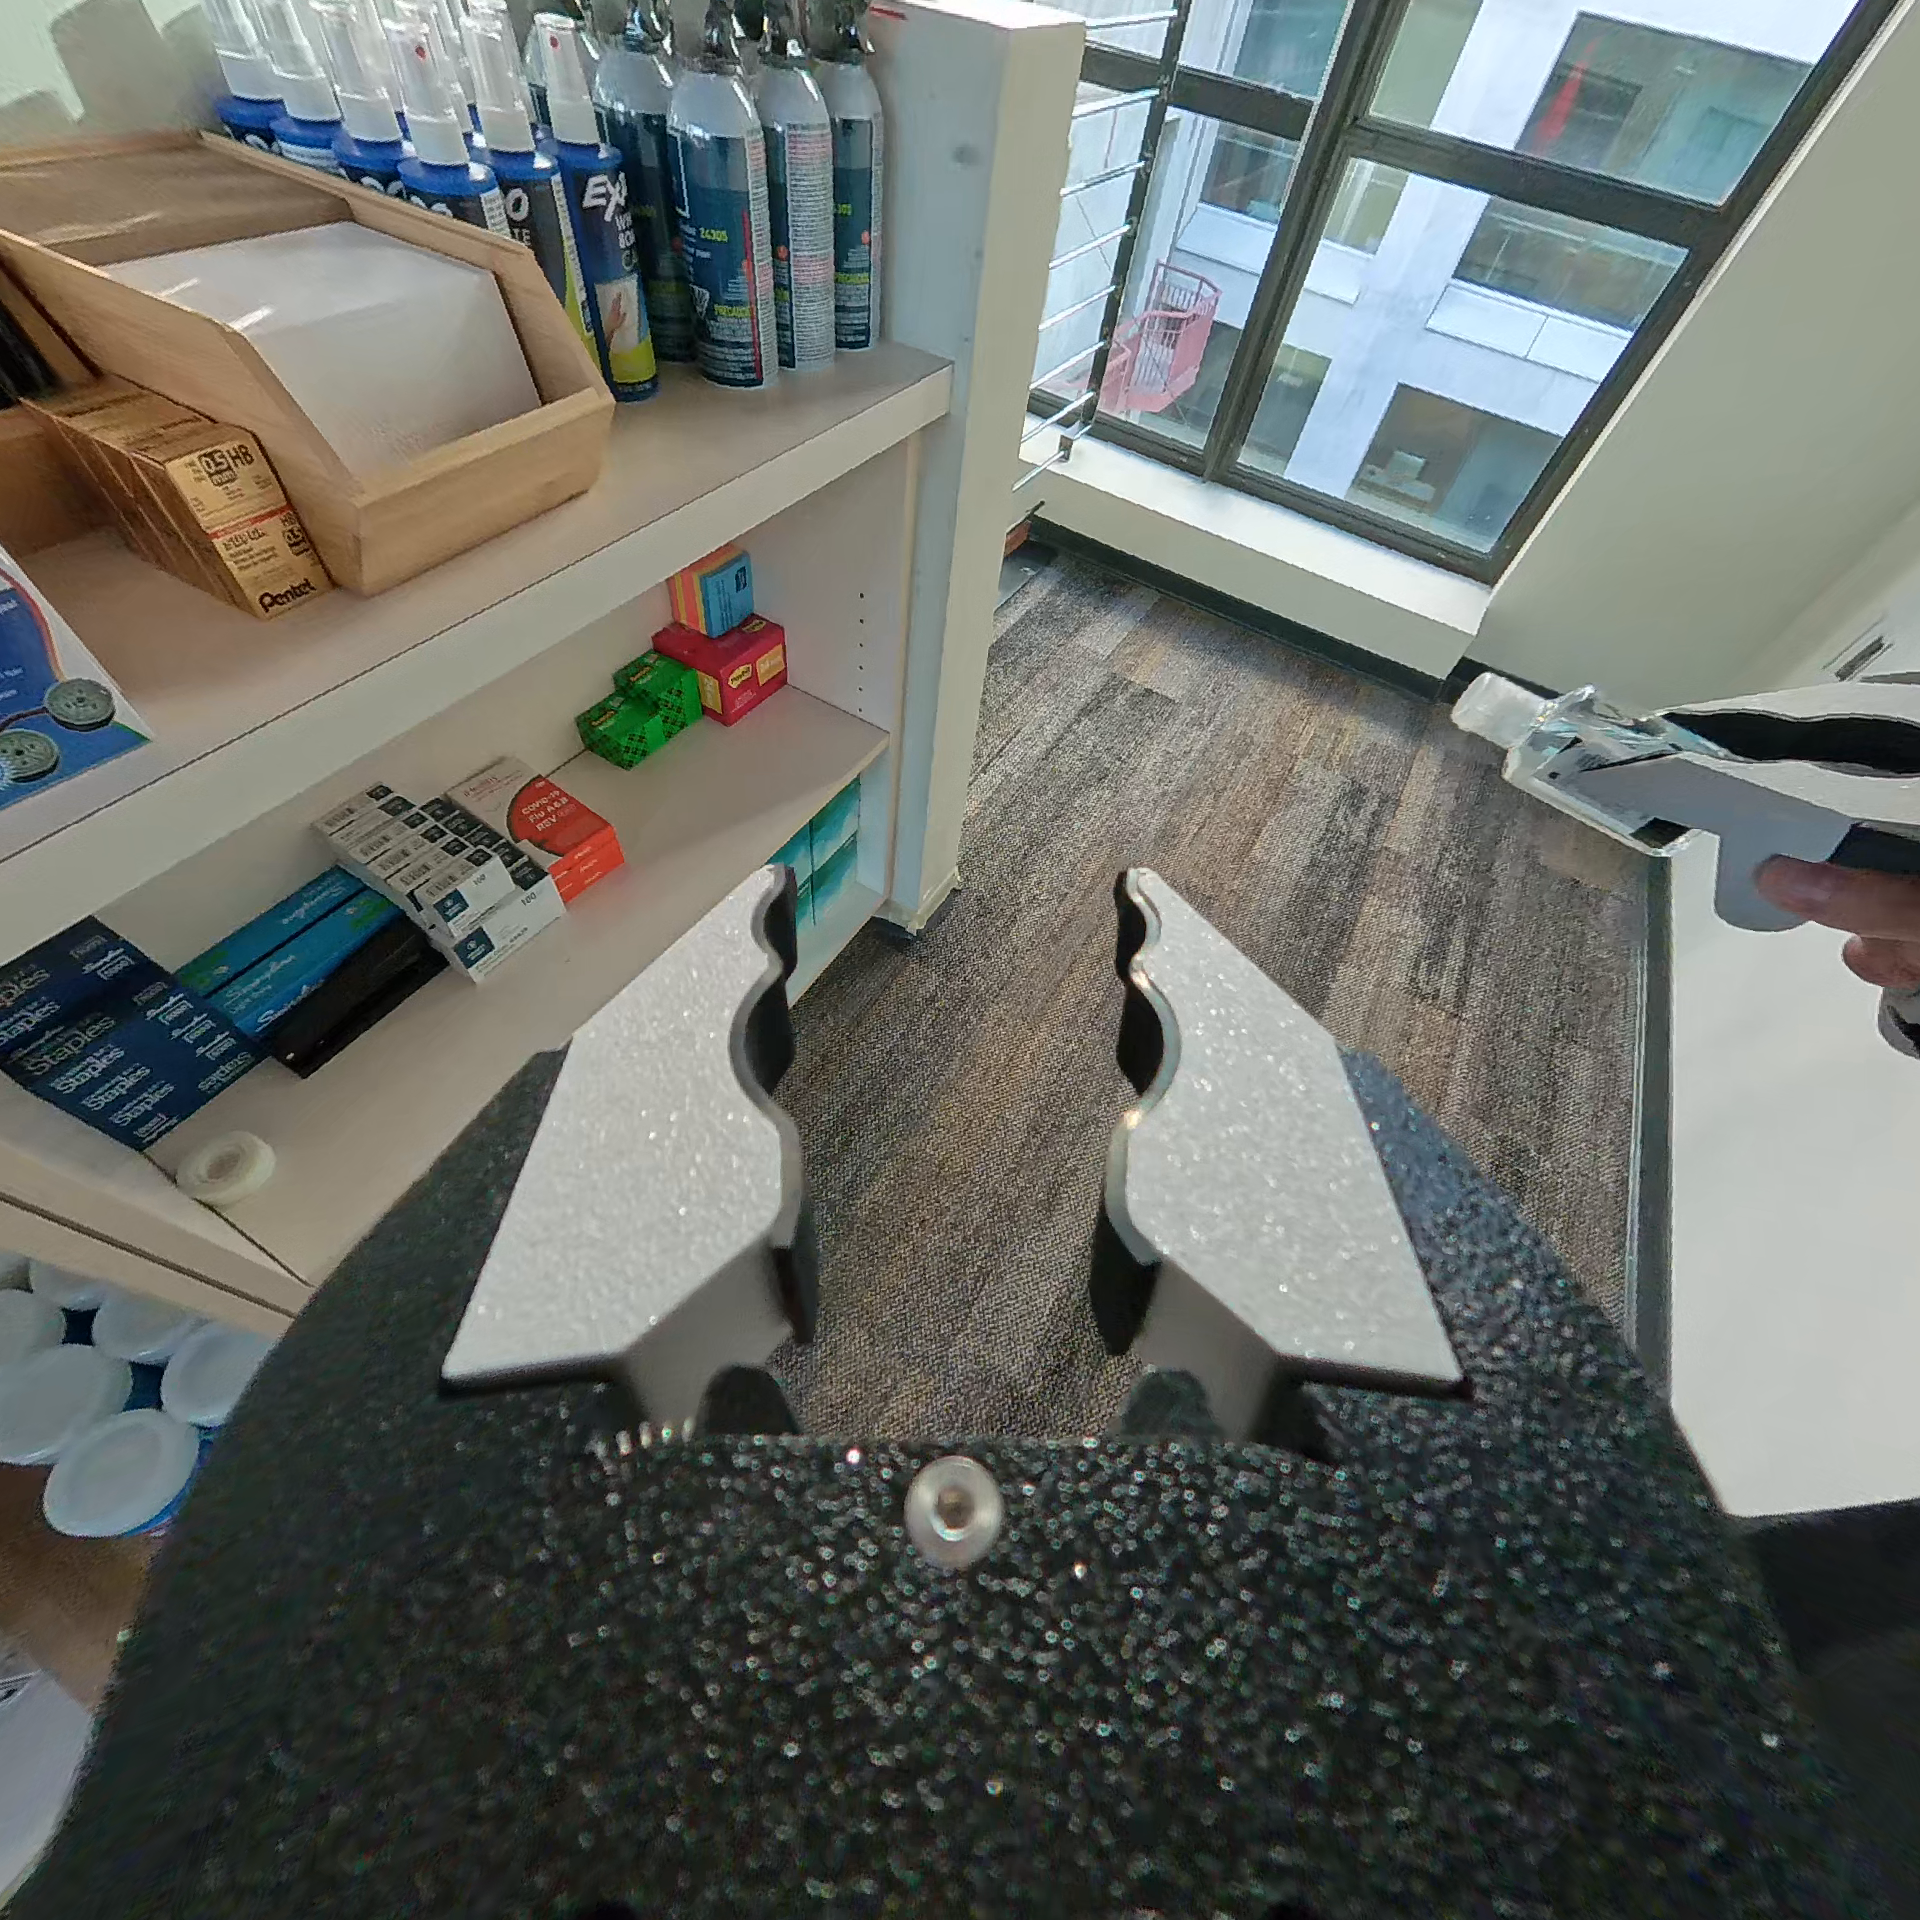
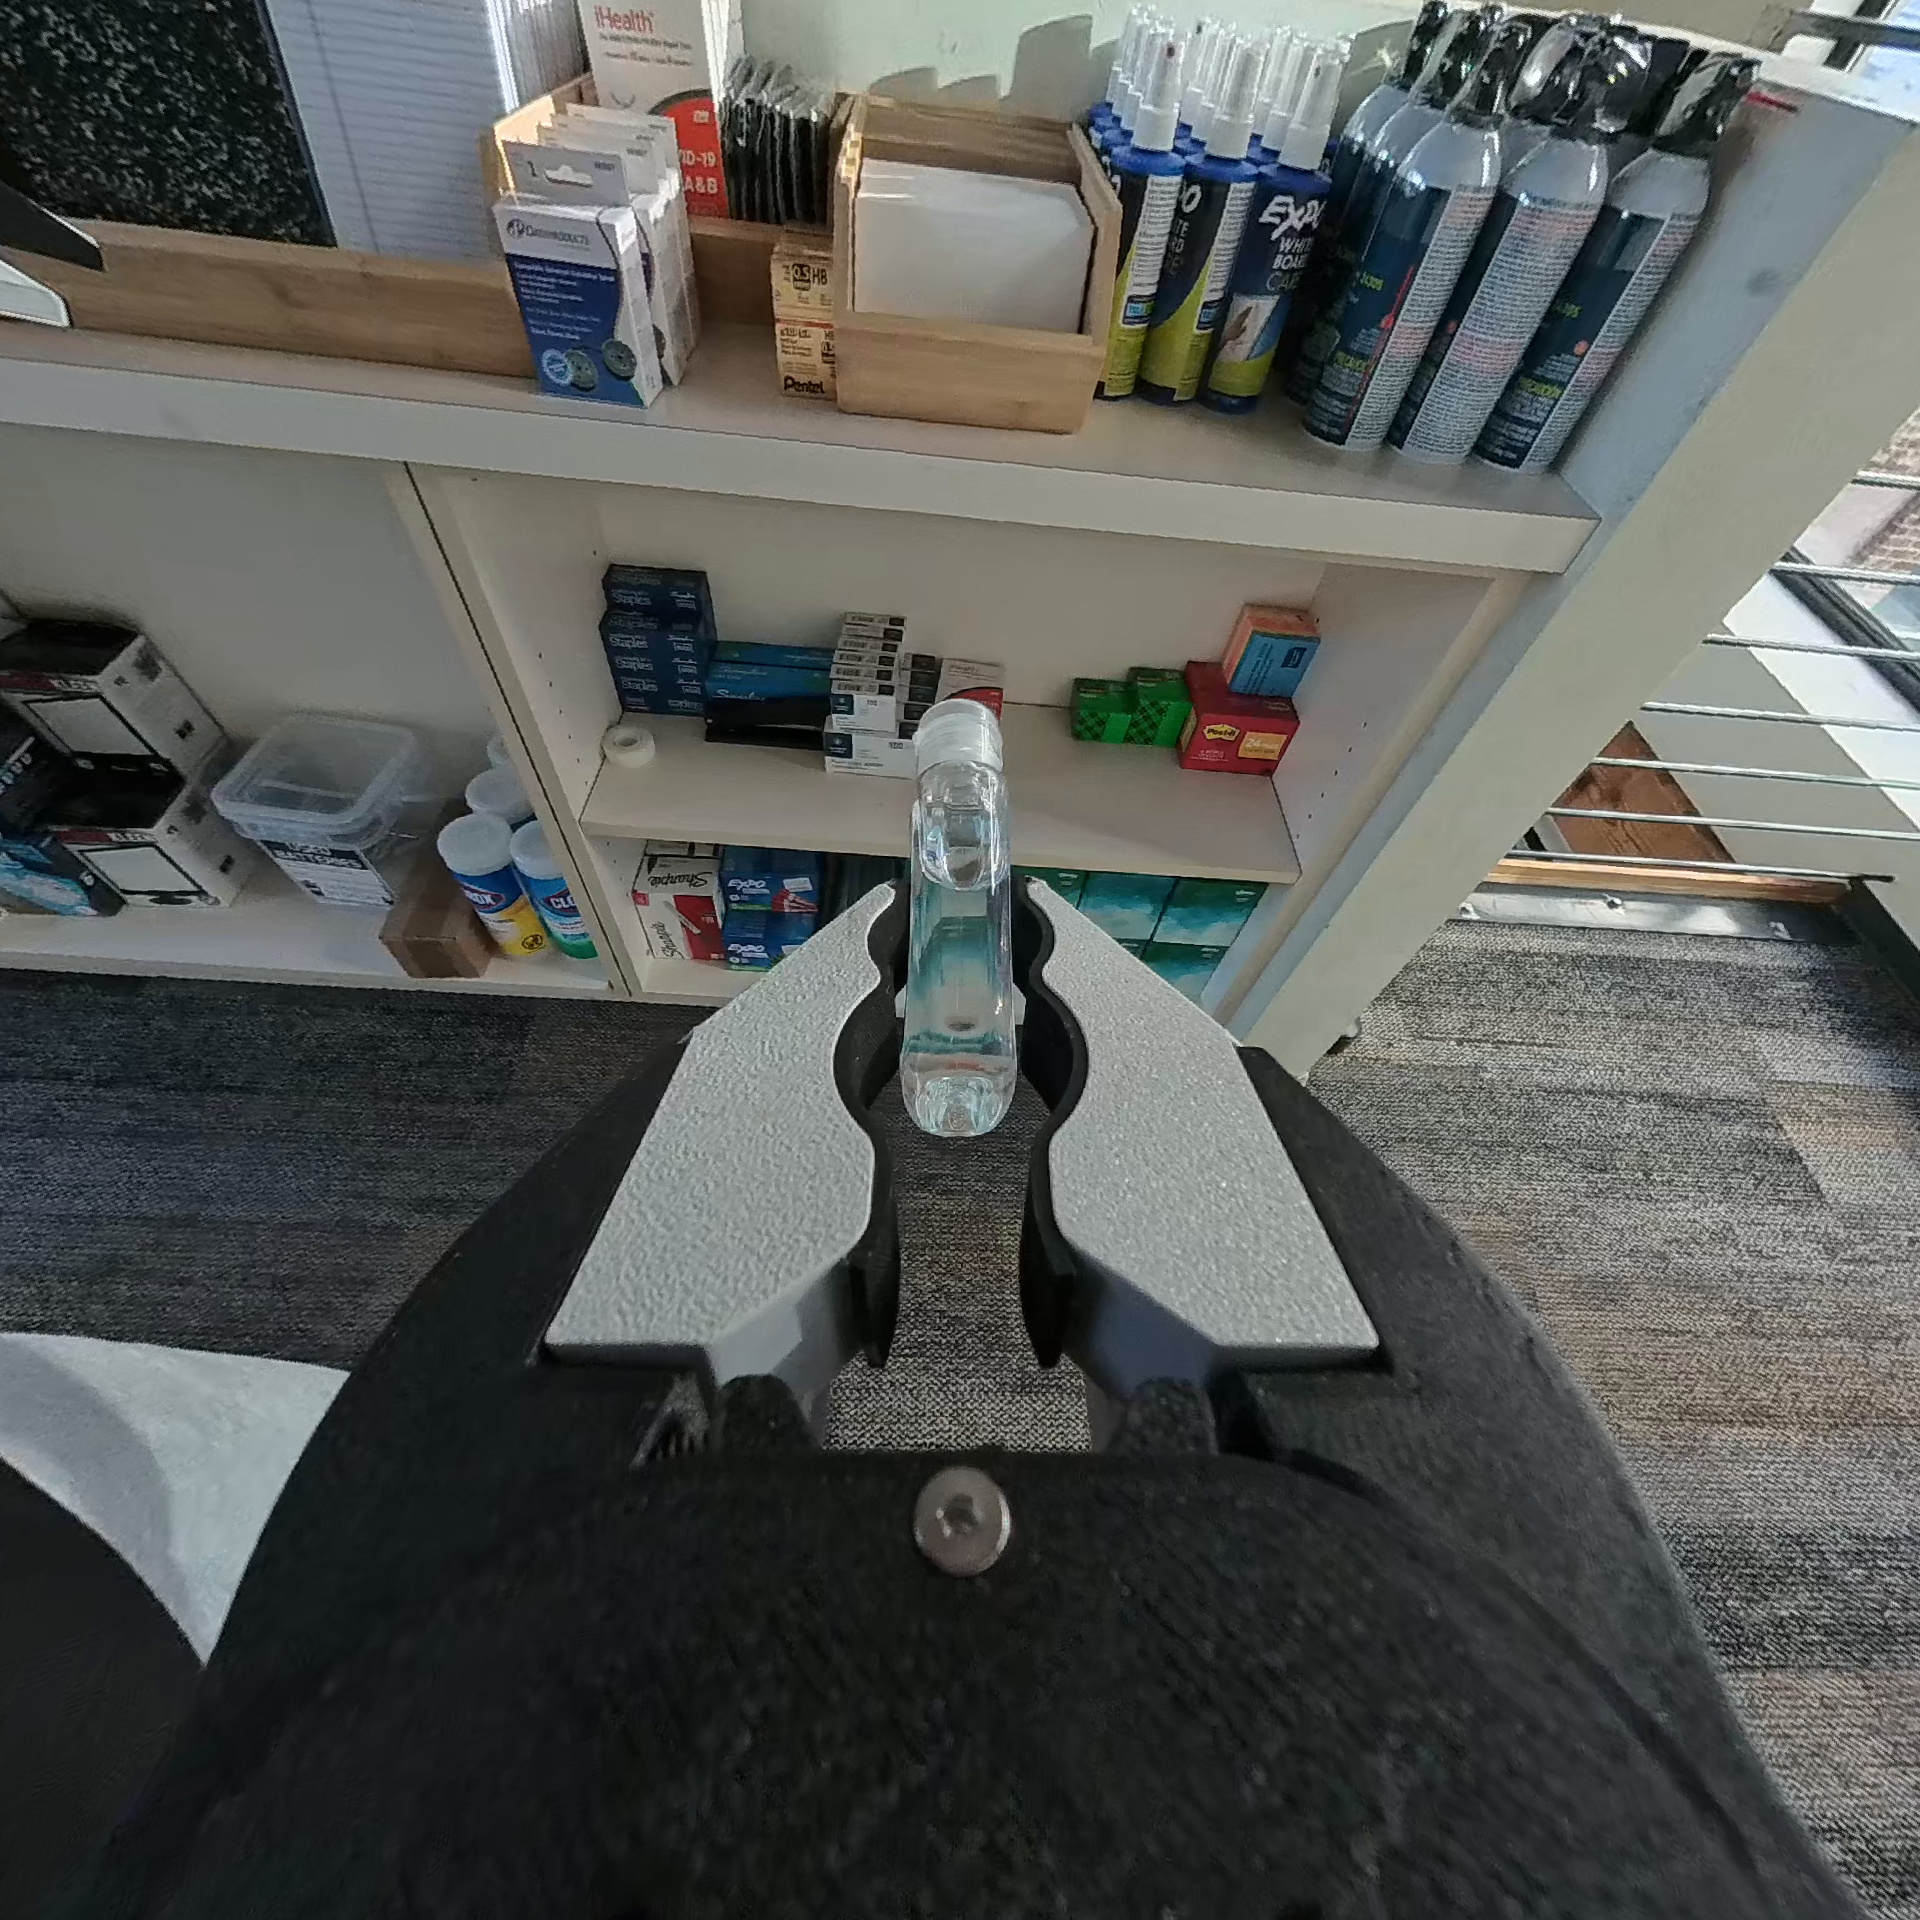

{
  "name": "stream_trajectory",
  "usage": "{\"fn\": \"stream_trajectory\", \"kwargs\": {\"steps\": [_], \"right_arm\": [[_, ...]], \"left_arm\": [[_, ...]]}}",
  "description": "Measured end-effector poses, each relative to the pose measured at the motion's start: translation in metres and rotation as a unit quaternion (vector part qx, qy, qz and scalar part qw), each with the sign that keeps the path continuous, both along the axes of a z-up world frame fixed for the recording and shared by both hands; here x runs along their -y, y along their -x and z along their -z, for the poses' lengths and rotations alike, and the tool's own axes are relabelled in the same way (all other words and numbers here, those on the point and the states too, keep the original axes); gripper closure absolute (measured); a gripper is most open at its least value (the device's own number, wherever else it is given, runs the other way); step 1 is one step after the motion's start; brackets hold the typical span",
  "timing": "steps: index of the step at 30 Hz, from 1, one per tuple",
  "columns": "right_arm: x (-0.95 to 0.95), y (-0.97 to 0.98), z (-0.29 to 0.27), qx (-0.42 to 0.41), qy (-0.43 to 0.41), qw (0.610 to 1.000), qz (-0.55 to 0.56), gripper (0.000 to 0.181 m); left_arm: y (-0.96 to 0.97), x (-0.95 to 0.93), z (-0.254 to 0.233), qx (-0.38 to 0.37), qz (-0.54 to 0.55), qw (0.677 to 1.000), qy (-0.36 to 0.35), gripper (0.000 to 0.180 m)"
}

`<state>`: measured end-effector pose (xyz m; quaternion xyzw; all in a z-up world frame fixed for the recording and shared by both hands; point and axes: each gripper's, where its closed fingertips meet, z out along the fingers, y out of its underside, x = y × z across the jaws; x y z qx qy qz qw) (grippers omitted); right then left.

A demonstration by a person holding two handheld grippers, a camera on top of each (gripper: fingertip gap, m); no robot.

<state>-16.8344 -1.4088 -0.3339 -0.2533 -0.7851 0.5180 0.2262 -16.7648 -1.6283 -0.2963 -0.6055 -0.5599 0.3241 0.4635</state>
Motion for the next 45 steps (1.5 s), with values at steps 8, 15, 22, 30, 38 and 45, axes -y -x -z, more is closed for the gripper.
{"fn": "stream_trajectory", "kwargs": {"steps": [8,15,22,30,38,45], "right_arm": [[-0.001,0.0,-0.001,0.0,0.002,1.0,-0.005,0.165],[0.0,-0.001,-0.001,-0.001,0.004,1.0,-0.007,0.165],[-0.002,-0.003,0.003,0.004,0.001,1.0,-0.007,0.165],[-0.008,-0.002,0.004,0.006,0.0,1.0,-0.001,0.165],[-0.009,0.0,0.007,0.008,0.001,1.0,0.001,0.165],[-0.009,0.002,0.008,0.01,-0.001,1.0,0.001,0.165]], "left_arm": [[-0.005,-0.005,0.0,-0.001,0.009,1.0,0.002,0.121],[-0.005,-0.006,-0.003,-0.002,0.011,1.0,0.002,0.122],[-0.004,-0.012,-0.001,0.004,0.02,1.0,-0.003,0.123],[0.0,-0.019,0.003,0.007,0.032,0.999,-0.005,0.123],[0.004,-0.019,0.003,0.009,0.037,0.999,-0.003,0.124],[0.006,-0.02,0.005,0.013,0.036,0.999,0.0,0.124]]}}
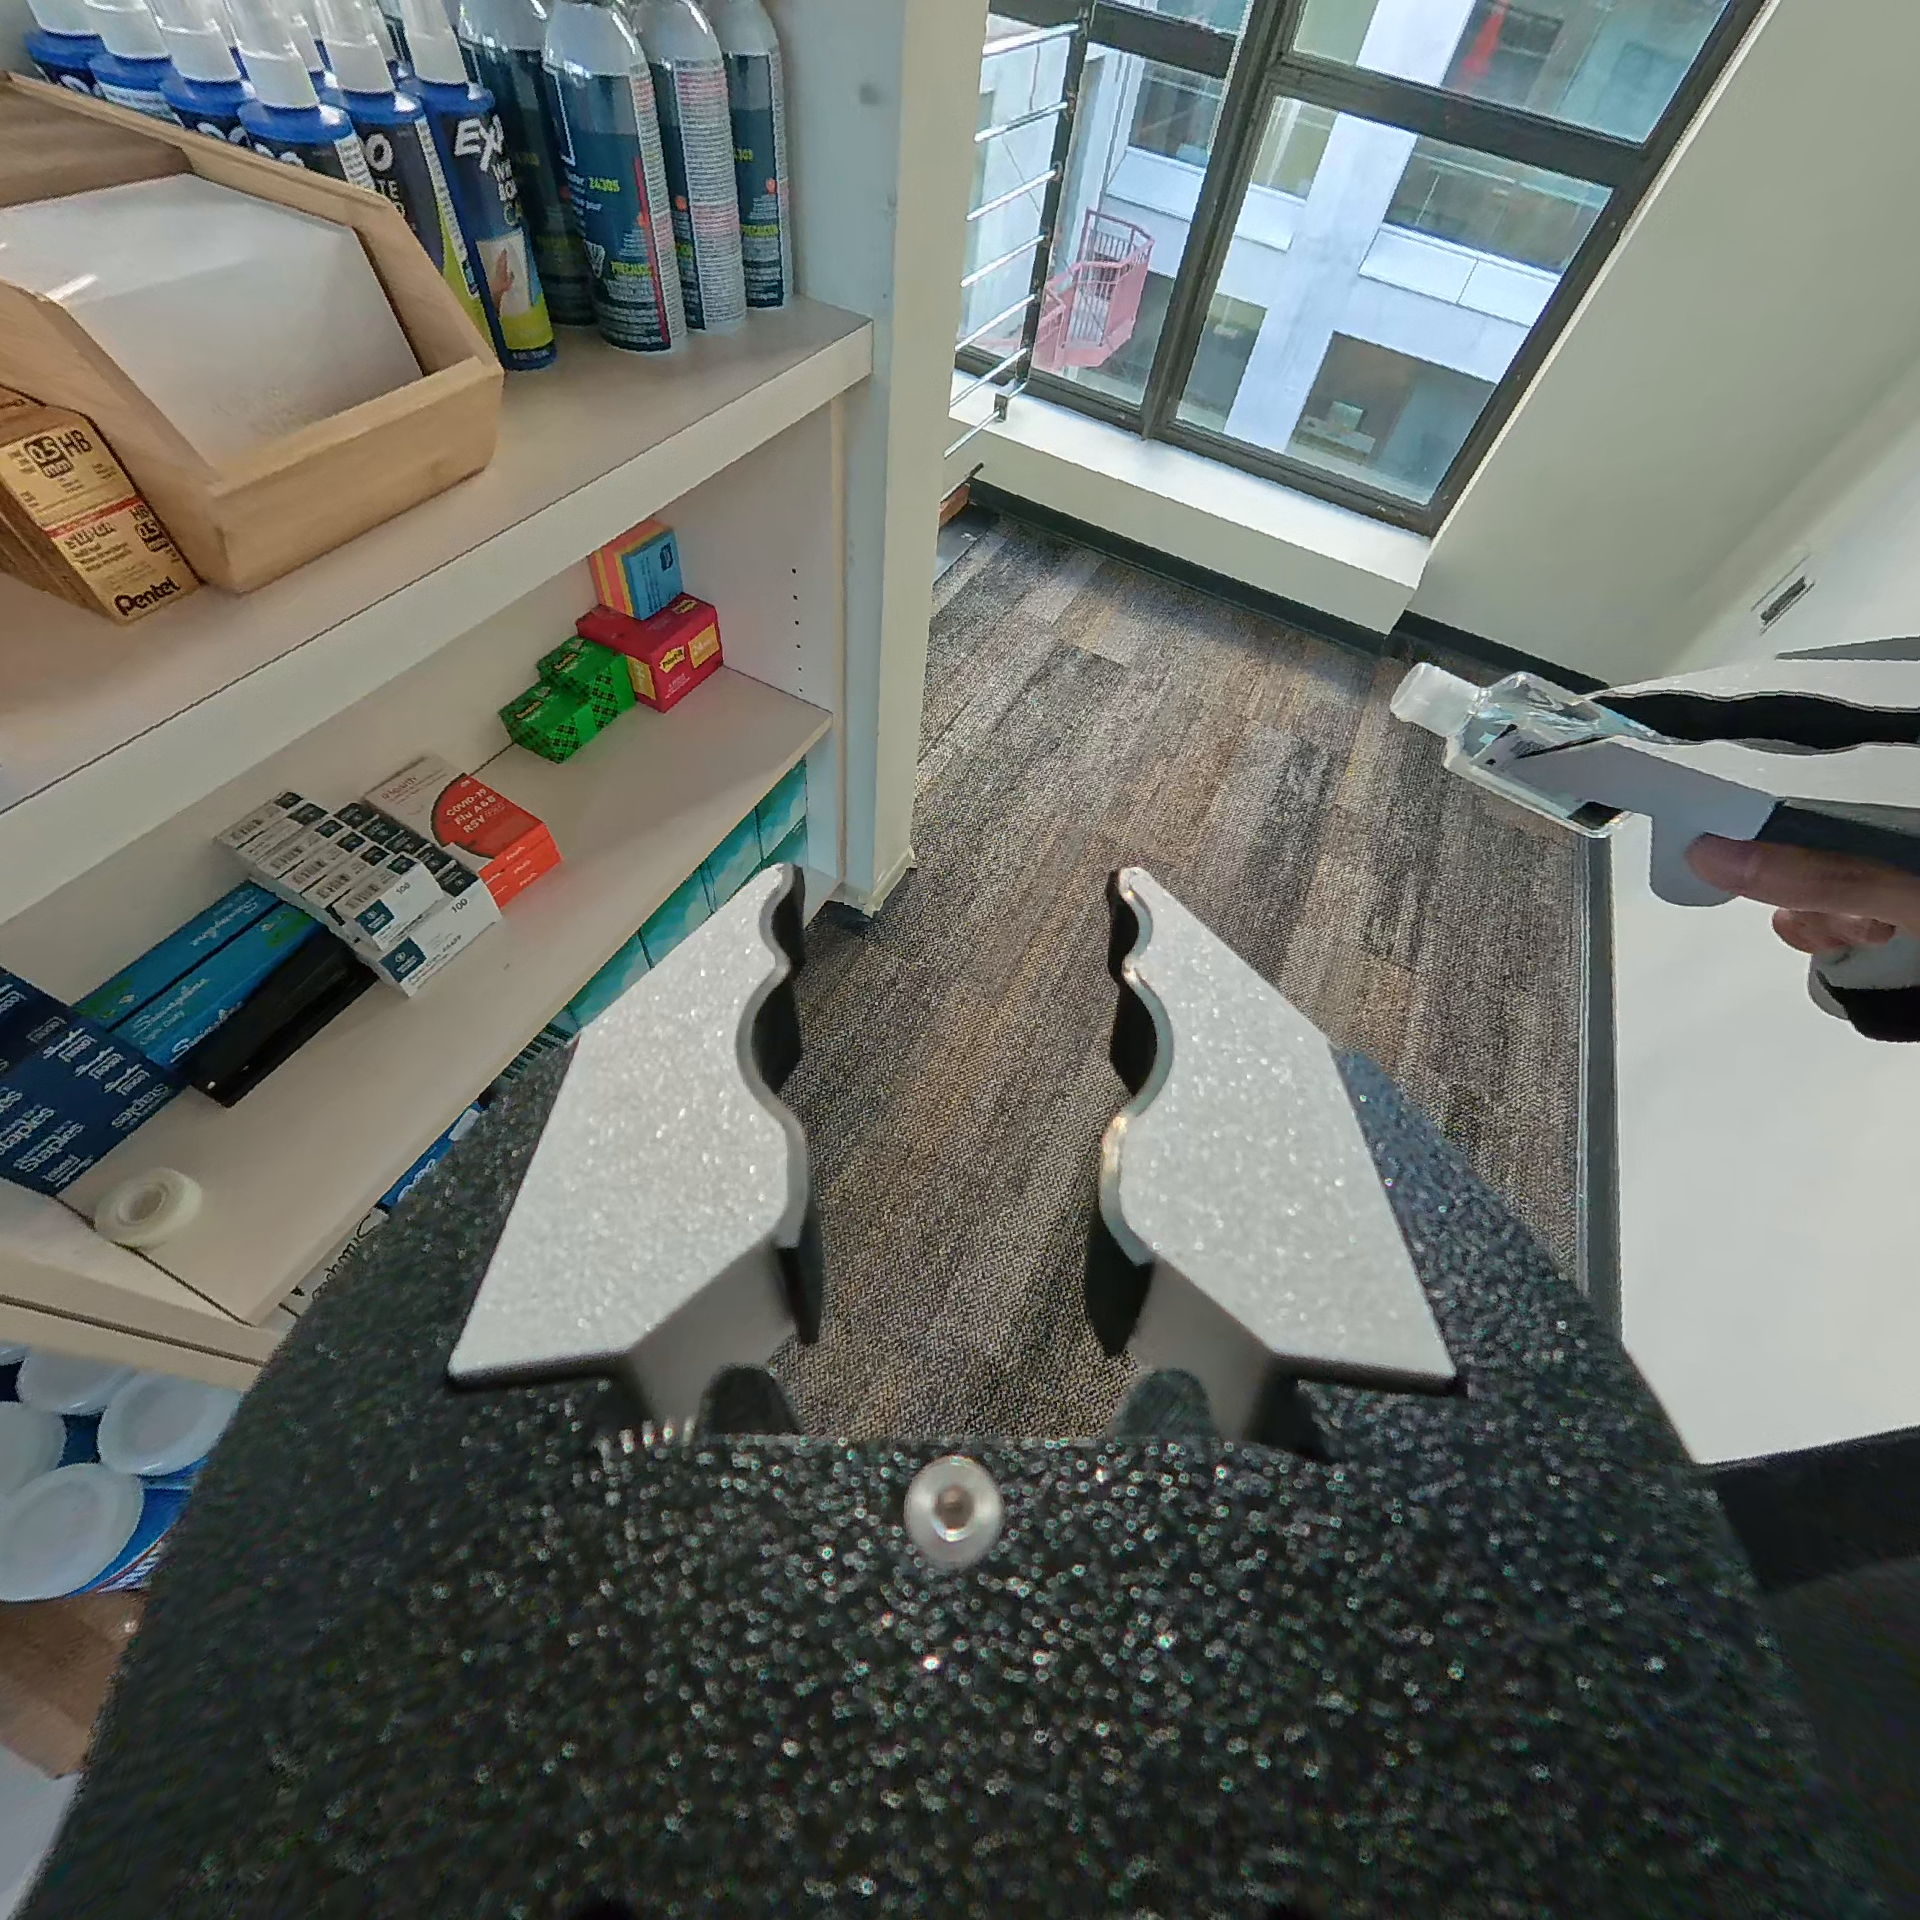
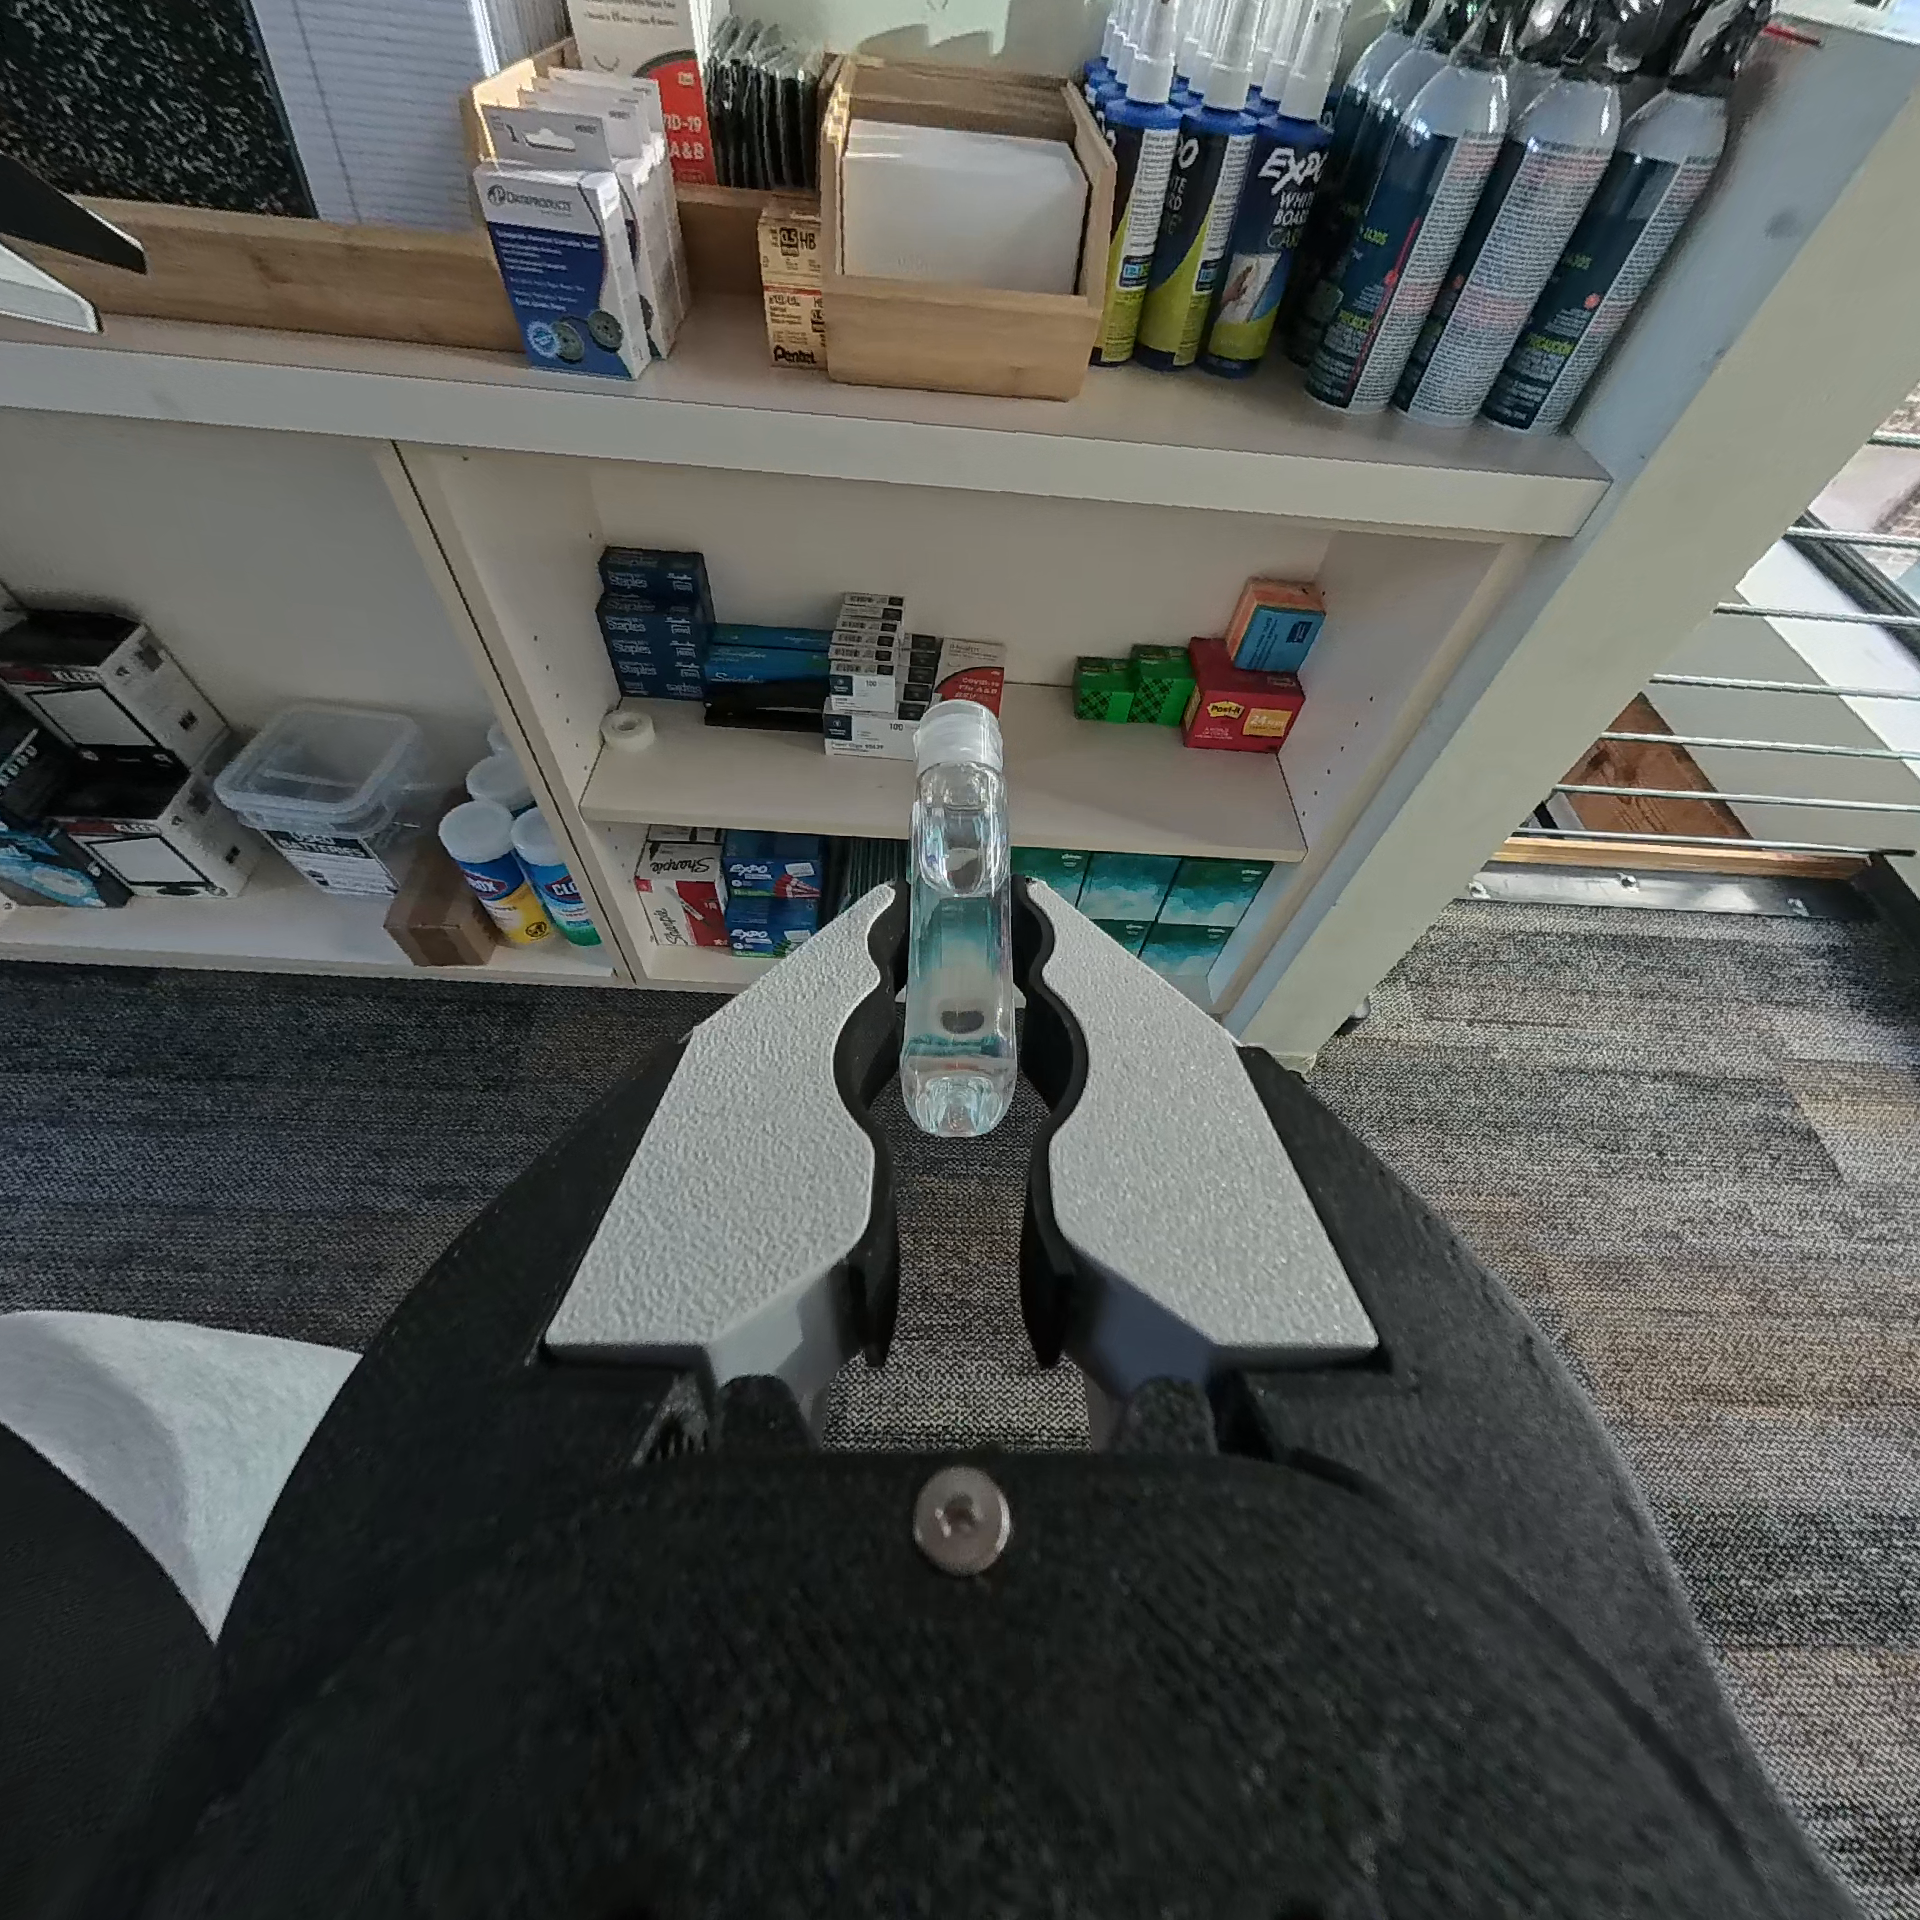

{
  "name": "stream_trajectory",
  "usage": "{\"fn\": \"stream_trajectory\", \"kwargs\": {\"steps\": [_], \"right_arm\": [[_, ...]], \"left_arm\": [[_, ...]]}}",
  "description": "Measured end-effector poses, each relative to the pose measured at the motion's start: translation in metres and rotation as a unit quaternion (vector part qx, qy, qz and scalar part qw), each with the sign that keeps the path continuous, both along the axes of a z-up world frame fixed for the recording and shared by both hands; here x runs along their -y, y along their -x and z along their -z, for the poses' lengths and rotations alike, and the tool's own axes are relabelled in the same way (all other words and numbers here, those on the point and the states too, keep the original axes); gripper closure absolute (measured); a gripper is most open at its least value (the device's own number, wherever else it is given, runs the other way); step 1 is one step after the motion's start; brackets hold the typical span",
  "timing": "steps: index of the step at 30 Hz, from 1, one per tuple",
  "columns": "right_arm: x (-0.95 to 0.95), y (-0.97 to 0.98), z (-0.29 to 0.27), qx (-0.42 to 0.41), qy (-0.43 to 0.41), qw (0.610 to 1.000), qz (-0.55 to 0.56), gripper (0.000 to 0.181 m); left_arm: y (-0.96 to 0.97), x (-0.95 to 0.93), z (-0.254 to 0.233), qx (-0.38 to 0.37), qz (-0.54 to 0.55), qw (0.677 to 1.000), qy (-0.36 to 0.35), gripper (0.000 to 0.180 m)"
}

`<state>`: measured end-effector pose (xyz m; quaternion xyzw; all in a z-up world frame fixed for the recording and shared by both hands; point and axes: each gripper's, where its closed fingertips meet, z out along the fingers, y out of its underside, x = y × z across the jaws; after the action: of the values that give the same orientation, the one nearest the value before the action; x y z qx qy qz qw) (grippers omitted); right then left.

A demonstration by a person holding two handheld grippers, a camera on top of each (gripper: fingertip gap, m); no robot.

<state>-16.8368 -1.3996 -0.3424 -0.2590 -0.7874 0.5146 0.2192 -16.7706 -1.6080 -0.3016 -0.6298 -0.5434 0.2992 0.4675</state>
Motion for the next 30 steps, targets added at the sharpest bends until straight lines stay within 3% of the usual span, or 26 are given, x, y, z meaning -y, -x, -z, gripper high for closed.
{"fn": "stream_trajectory", "kwargs": {"steps": [30], "right_arm": [[-0.015,0.032,0.008,0.011,0.001,1.0,0.013,0.165]], "left_arm": [[0.047,-0.011,0.005,0.012,0.003,1.0,0.005,0.123]]}}
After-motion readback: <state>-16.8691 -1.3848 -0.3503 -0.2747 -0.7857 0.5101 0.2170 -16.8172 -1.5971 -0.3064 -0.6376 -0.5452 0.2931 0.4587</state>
